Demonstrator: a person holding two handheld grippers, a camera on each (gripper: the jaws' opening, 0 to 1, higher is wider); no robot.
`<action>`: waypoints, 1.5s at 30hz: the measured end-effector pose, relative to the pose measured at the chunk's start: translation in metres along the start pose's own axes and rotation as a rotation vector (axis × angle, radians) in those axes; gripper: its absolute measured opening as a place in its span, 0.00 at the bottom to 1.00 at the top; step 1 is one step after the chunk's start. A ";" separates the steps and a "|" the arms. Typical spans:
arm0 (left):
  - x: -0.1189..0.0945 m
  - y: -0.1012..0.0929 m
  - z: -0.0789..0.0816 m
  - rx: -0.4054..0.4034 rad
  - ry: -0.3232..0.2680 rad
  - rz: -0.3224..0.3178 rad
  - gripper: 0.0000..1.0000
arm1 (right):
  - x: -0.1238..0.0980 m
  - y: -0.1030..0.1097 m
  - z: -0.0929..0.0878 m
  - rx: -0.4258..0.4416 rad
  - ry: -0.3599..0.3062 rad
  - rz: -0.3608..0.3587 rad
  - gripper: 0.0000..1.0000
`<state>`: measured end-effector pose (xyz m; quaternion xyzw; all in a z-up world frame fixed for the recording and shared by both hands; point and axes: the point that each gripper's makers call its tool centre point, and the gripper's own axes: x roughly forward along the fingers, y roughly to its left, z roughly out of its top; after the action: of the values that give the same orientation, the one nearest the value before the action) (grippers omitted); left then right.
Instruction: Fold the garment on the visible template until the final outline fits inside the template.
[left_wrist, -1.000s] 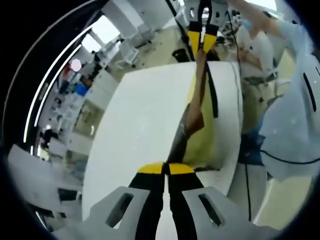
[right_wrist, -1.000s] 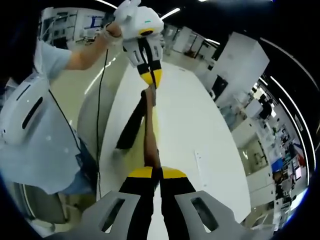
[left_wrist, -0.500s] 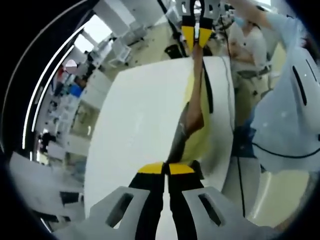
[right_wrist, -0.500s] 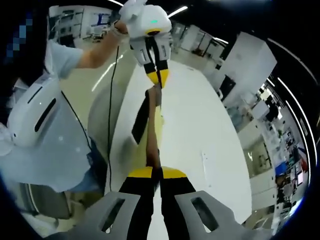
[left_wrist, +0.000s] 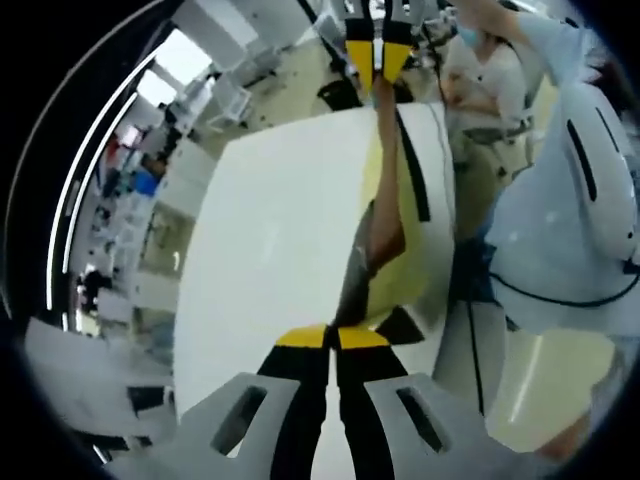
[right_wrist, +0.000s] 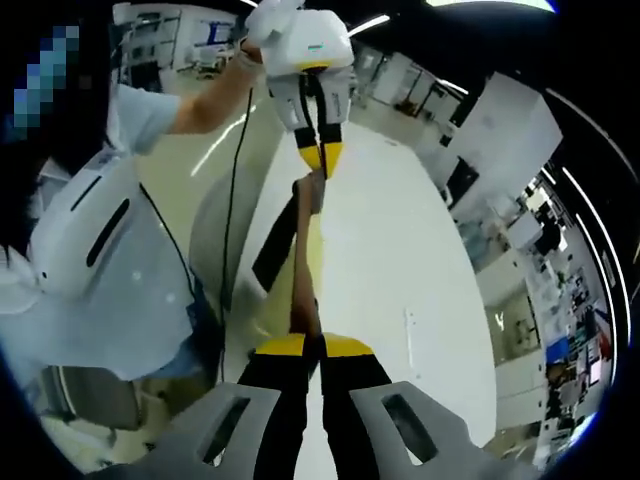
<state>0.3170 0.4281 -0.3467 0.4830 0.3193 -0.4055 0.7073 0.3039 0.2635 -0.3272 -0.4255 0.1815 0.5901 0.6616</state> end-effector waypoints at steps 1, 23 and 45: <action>-0.002 -0.001 0.000 -0.002 0.000 0.002 0.00 | -0.002 0.001 0.002 -0.007 0.001 -0.003 0.04; -0.043 -0.066 0.000 0.058 0.049 -0.054 0.00 | -0.025 0.046 0.026 -0.103 0.002 -0.016 0.04; 0.017 -0.084 -0.016 0.000 0.073 -0.174 0.00 | 0.023 0.062 -0.020 0.008 0.028 0.054 0.04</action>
<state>0.2494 0.4218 -0.4019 0.4679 0.3858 -0.4474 0.6573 0.2567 0.2584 -0.3773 -0.4260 0.2047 0.6009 0.6446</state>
